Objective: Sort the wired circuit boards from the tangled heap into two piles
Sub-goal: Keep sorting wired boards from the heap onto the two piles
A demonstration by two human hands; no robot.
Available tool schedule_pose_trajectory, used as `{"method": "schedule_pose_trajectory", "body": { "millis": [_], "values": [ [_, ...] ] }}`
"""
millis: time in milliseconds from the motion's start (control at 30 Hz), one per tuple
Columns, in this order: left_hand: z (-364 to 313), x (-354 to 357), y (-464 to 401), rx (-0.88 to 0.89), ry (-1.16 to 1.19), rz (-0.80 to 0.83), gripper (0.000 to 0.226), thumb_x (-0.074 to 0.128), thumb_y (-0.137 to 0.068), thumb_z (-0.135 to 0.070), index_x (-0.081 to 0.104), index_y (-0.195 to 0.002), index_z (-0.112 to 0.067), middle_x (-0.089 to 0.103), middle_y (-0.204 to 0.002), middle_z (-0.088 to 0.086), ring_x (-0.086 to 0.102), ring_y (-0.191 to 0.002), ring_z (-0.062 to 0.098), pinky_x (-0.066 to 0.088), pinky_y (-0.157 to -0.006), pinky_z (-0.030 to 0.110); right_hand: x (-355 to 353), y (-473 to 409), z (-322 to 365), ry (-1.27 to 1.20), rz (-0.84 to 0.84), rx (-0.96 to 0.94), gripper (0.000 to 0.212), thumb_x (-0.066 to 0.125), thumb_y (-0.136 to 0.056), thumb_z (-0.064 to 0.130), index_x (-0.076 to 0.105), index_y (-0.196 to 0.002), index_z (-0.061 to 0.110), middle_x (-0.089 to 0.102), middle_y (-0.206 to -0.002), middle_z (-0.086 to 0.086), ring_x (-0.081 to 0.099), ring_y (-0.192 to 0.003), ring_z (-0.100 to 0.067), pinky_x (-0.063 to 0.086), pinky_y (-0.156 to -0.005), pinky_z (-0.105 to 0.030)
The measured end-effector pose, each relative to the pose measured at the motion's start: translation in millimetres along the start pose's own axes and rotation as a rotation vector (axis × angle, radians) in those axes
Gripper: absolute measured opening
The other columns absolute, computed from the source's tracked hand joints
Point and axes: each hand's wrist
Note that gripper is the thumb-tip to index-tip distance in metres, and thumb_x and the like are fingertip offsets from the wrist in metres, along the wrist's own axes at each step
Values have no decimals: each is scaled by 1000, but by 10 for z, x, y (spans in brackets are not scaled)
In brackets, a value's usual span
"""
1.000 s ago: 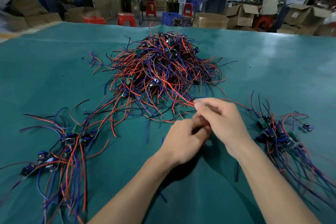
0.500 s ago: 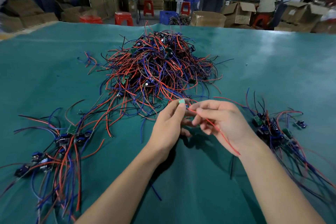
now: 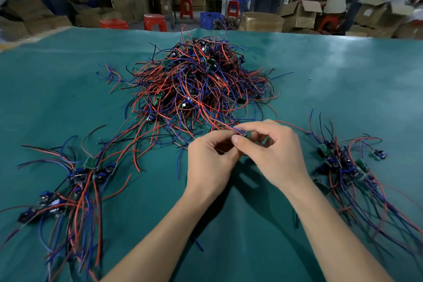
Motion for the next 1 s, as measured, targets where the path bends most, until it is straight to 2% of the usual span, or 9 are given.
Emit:
{"method": "schedule_pose_trajectory", "body": {
  "millis": [133, 233, 333, 433, 567, 667, 733, 867, 1000],
  "values": [
    [-33, 36, 26, 82, -72, -27, 19, 74, -81, -14, 76, -97, -24, 74, -85, -13, 67, -72, 6, 52, -69, 20, -43, -12, 20, -36, -122, -45, 18, 82, -81, 12, 83, -90, 28, 72, -84, 8, 68, -79, -7, 48, -74, -19],
    [-5, 27, 6, 16, -102, -33, 28, 66, -79, -21, 70, -105, -28, 70, -90, -13, 65, -74, 6, 57, -70, 29, -119, -41, 34, -81, -372, -73, 12, 78, -88, 12, 81, -92, 23, 75, -88, 5, 69, -78, -8, 53, -78, -24],
    [22, 16, -7, -45, -132, -22, 25, 59, -78, -21, 69, -101, -27, 70, -87, -13, 64, -73, 5, 59, -73, 36, -261, -112, 53, -486, -501, 2, 15, 73, -91, 4, 78, -91, 18, 78, -87, 3, 70, -84, -13, 55, -80, -26],
    [41, 13, -13, -84, -146, 13, 17, 58, -83, -19, 69, -96, -24, 71, -85, -12, 69, -76, 12, 59, -69, 43, -429, -155, 109, -985, -344, 167, 25, 63, -93, -1, 75, -81, 18, 78, -93, -3, 72, -94, -17, 54, -79, -25],
    [37, 26, -19, -157, -40, 16, 18, 55, -92, -6, 68, -95, -18, 73, -80, 1, 70, -66, 16, 53, -53, 27, -540, -136, 132, -1213, 2, 239, 26, 57, -86, 6, 77, -78, 21, 78, -109, -9, 70, -81, -13, 55, -70, -22],
    [-45, 29, -29, -252, 205, 67, 15, 53, -100, -12, 68, -98, -12, 73, -76, 8, 67, -59, 17, 47, -45, 22, -421, -88, 138, -1138, 236, 239, 19, 57, -85, 6, 71, -88, 18, 78, -106, -14, 67, -73, -13, 50, -60, -21],
    [-84, 12, -34, -313, 390, 148, 24, 50, -103, -27, 71, -100, -15, 70, -70, 8, 66, -59, 16, 46, -46, 20, -300, -59, 120, -951, 277, 258, 14, 58, -86, 2, 60, -96, 12, 78, -100, -17, 59, -70, -18, 39, -53, -22],
    [-101, -45, -67, -371, 508, 285, 35, 51, -99, -39, 74, -110, -15, 67, -68, 3, 67, -64, 18, 48, -52, 20, -169, -53, 80, -783, 170, 320, 19, 51, -96, -7, 59, -102, 9, 79, -93, -13, 44, -64, -19, 29, -47, -23],
    [-57, -39, -62, -383, 529, 341, 27, 70, -88, -34, 72, -98, -9, 72, -88, 14, 69, -71, 15, 52, -59, 19, -121, -50, 75, -672, 55, 275, 22, 53, -96, -11, 64, -96, 8, 80, -90, -10, 58, -56, -11, 39, -44, -17]
  ]
}}
Point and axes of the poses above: each hand's wrist, its own y-axis away from the middle knuckle, its own x-axis out of the palm, z = x × y
